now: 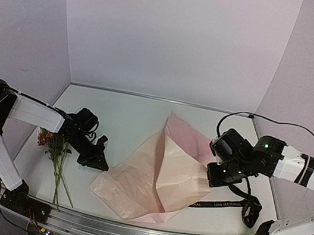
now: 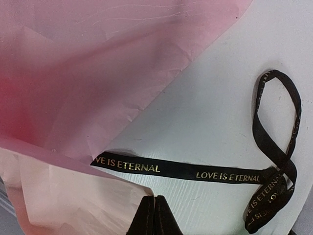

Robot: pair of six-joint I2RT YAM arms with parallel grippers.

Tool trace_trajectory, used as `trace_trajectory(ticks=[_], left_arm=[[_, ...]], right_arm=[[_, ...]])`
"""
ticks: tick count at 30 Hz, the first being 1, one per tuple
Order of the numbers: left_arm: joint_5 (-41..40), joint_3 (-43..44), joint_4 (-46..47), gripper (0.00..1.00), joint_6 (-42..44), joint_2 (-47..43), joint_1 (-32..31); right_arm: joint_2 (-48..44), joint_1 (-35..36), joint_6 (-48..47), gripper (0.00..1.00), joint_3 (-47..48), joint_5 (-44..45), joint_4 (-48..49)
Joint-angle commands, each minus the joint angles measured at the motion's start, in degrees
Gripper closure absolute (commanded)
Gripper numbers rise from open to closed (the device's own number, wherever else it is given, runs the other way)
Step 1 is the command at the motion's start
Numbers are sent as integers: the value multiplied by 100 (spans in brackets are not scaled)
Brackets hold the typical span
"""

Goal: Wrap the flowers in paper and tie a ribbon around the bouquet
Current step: Unfold the folded wrapping paper at the center of the board.

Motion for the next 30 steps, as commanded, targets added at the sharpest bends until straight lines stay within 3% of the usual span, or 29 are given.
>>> trace_trajectory(ticks=[1, 5, 9, 12, 17, 20, 22, 24, 26, 30], left_arm=[[233, 44, 253, 93, -252, -158, -31], [166, 29, 156, 75, -91, -86, -40], [147, -57, 240, 47, 13, 143, -136], [172, -52, 357, 38, 4, 316, -386], [166, -31, 563, 37, -193, 537, -652], [177, 11, 647, 44, -289, 633, -774], [170, 54, 695, 56, -369, 661, -853], [63, 89, 688, 81, -439, 617, -867], [-231, 166, 528, 96, -470, 484, -862], [-1124, 383, 107, 100, -436, 96, -629]], right_arm=[[-268, 3, 78, 100, -81, 386, -188], [-378, 2, 114, 100, -187, 454, -202], [-482, 3, 181, 100, -327, 501, -199], [-574, 3, 241, 100, -444, 552, -201], [-673, 1, 342, 100, -591, 579, -190], [-727, 3, 377, 100, -674, 599, -186], [-779, 0, 395, 100, -729, 639, -186], [-862, 3, 419, 100, -786, 721, -187], [-961, 4, 471, 100, -853, 833, -249], [-1128, 6, 605, 100, -891, 1040, -552]])
